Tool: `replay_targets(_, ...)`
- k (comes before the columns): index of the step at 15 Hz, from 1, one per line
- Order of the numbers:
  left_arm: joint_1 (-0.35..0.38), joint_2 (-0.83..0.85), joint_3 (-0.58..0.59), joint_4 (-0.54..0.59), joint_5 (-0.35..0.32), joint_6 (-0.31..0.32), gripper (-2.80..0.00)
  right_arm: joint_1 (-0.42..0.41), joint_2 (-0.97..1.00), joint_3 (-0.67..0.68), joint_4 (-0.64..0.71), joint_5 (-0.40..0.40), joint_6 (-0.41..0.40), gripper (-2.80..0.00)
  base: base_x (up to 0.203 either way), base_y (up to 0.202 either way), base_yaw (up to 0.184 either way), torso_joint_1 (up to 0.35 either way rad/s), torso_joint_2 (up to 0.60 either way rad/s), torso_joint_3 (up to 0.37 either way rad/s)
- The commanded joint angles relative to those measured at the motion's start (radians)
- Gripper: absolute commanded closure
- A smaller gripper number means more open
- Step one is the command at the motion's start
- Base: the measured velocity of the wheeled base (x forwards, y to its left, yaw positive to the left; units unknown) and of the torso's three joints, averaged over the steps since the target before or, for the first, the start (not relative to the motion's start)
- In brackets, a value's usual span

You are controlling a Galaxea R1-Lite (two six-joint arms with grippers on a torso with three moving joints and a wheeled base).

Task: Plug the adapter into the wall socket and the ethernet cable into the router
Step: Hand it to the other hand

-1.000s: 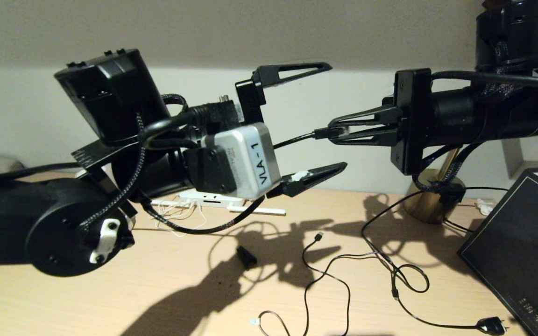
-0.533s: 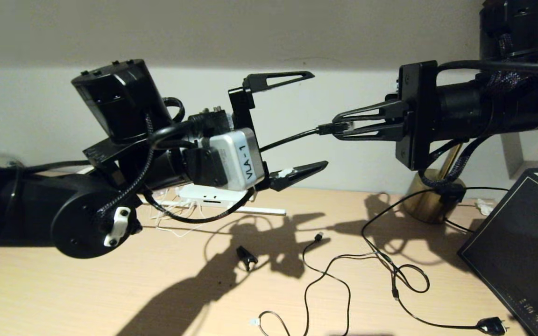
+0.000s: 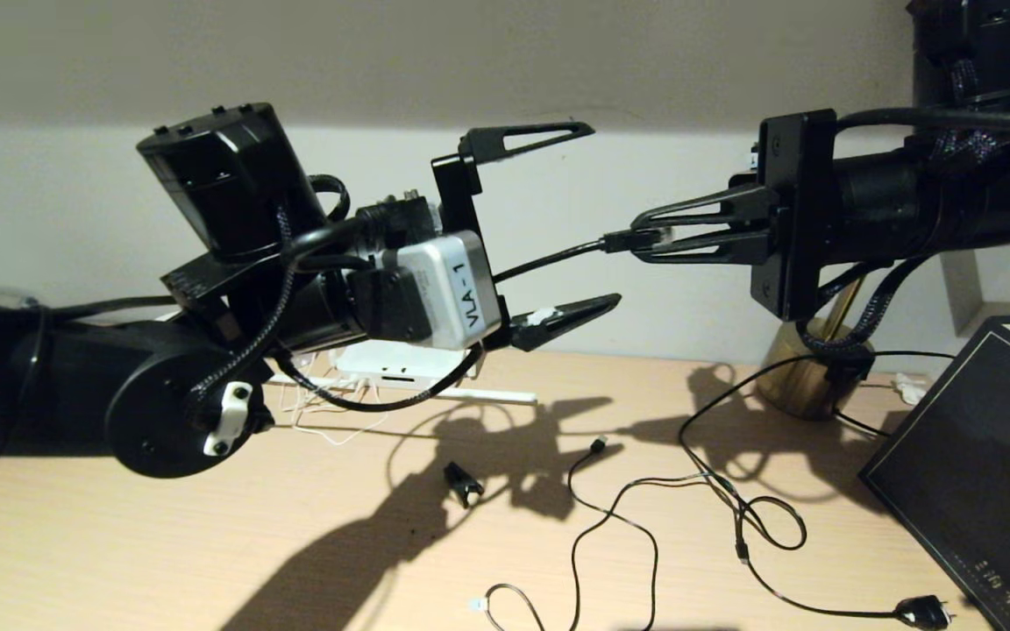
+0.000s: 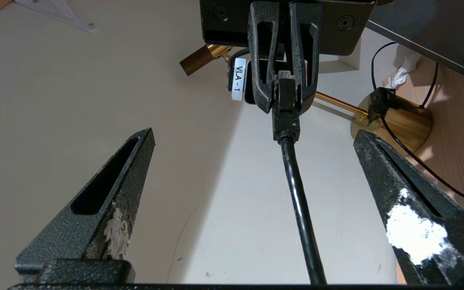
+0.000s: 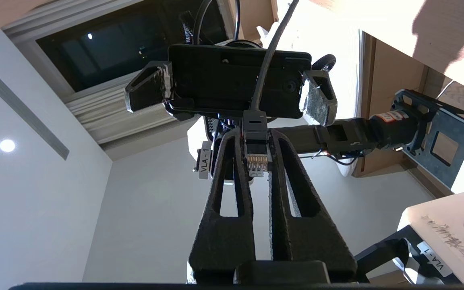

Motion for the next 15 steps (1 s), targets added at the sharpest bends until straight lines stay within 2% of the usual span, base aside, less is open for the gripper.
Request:
replay_targets(1, -0.003, 0.003, -0.002, -0.005, -0.004, 0.003, -2.8, 0.002, -0.002, 0.002, 0.001, 0.006, 0.005, 0.0, 0.0, 0.0, 0.0, 0.0, 0.0, 0.0)
replay_targets(15, -0.013, 0.013, -0.002, -0.005, -0.002, -0.006, -2.8, 0.008, 0.01, 0.005, -0.002, 0.004, 0.0, 0.0, 0.0, 0.0, 0.0, 0.0, 0.0, 0.0)
